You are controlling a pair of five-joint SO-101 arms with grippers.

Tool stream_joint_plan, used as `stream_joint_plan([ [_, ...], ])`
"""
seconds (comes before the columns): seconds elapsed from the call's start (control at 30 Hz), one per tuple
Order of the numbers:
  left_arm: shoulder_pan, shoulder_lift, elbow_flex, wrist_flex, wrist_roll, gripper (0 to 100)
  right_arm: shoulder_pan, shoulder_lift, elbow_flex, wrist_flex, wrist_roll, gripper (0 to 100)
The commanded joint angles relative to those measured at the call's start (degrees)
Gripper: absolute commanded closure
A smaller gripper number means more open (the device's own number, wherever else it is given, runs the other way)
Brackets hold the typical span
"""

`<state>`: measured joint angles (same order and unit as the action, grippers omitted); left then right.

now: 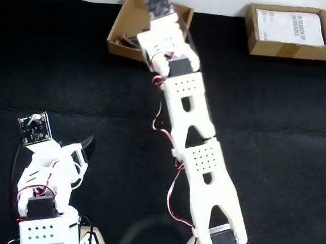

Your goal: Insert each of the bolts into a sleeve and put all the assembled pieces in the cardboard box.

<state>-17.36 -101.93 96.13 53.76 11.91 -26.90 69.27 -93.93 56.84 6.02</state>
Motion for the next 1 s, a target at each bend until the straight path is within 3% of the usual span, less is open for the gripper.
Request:
stream_joint_plan([
  [0.0, -0.31, -2.42, 1.01, 0.18, 0.0, 70, 1.01, -9.89, -7.6, 4.09, -2.29, 83.0],
  [0.77, 1.27, 0.4, 1.1, 0.09, -0.18, 70, 4.53, -52.26, -7.6, 43.03, -4.75, 83.0],
  [0.97, 1.27, 0.4, 1.1, 0.18, -0.18, 70, 8.75, -62.81, -6.02, 44.44, -4.84, 83.1],
])
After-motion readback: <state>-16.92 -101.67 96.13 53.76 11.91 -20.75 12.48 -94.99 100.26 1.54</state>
